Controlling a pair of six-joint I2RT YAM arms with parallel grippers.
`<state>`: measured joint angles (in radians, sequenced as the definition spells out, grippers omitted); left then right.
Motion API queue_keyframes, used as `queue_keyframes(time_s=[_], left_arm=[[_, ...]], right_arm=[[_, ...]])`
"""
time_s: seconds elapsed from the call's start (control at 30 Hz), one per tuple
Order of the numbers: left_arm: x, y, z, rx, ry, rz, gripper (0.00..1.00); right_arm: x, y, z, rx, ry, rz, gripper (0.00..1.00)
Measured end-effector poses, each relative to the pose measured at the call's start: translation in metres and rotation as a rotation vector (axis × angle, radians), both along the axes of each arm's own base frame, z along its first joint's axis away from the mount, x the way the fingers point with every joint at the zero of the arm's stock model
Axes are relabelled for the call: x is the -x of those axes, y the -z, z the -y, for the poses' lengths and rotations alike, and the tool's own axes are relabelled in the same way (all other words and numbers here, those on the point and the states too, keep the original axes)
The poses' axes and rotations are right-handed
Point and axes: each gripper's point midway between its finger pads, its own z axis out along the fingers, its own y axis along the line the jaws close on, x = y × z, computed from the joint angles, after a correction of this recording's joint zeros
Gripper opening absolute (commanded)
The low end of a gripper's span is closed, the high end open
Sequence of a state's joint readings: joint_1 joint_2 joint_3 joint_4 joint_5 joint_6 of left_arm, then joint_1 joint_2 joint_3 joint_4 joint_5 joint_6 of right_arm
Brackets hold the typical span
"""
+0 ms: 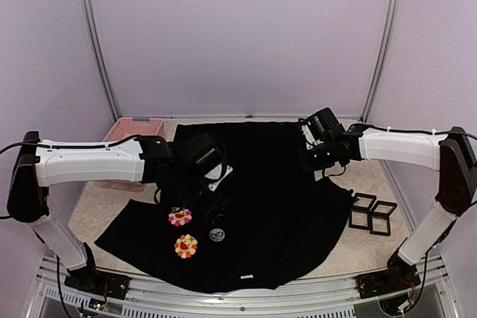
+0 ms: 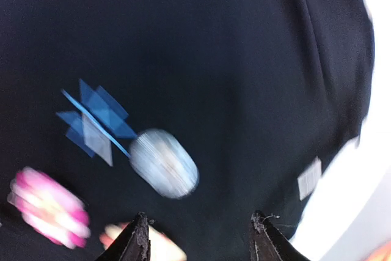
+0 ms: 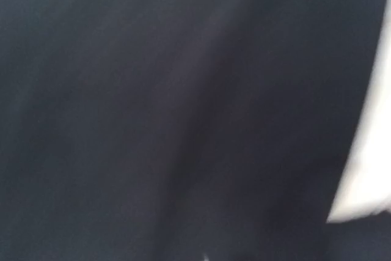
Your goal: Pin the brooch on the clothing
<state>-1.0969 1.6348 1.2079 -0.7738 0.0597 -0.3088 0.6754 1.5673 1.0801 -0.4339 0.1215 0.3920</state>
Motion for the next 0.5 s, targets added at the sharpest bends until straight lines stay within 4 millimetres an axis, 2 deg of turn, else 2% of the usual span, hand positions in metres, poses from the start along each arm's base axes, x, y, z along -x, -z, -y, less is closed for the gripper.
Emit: queue_keyframes(time_s=[0.07, 0.1, 0.13, 0.17, 0.2, 0.27, 0.37, 0.4, 0.5], left_arm=[[-0.056, -0.024, 0.003, 0.084, -0.093, 0.086, 0.53], [-0.092, -0.035, -0.002, 0.130, -0.162, 0.136, 0.51], [-0.122, -0.039, -0.010, 0.152, -0.226, 0.174, 0.50], [-0.144, -0.039, -0.018, 0.165, -0.277, 0.195, 0.50], [-0.175, -0.036, -0.032, 0.179, -0.348, 0.224, 0.50], [-0.216, -0.016, -0.058, 0.160, -0.450, 0.245, 0.50], [-0.254, 0.027, -0.096, 0.086, -0.565, 0.235, 0.50], [-0.262, 0.043, -0.107, 0.057, -0.593, 0.229, 0.50], [-0.280, 0.081, -0.135, -0.028, -0.650, 0.211, 0.50]], right_arm=[[-0.043, 0.002, 0.021, 0.026, 0.078, 0.038, 0.00], [-0.065, 0.006, 0.030, 0.043, 0.107, 0.046, 0.00], [-0.087, 0.015, 0.038, 0.063, 0.131, 0.049, 0.00], [-0.098, 0.022, 0.041, 0.074, 0.141, 0.046, 0.00], [-0.112, 0.034, 0.047, 0.093, 0.155, 0.036, 0.00], [-0.129, 0.056, 0.055, 0.117, 0.167, 0.009, 0.00], [-0.151, 0.089, 0.064, 0.141, 0.180, -0.041, 0.00], [-0.159, 0.096, 0.066, 0.141, 0.187, -0.042, 0.00], [-0.187, 0.095, 0.062, 0.124, 0.190, -0.023, 0.00]])
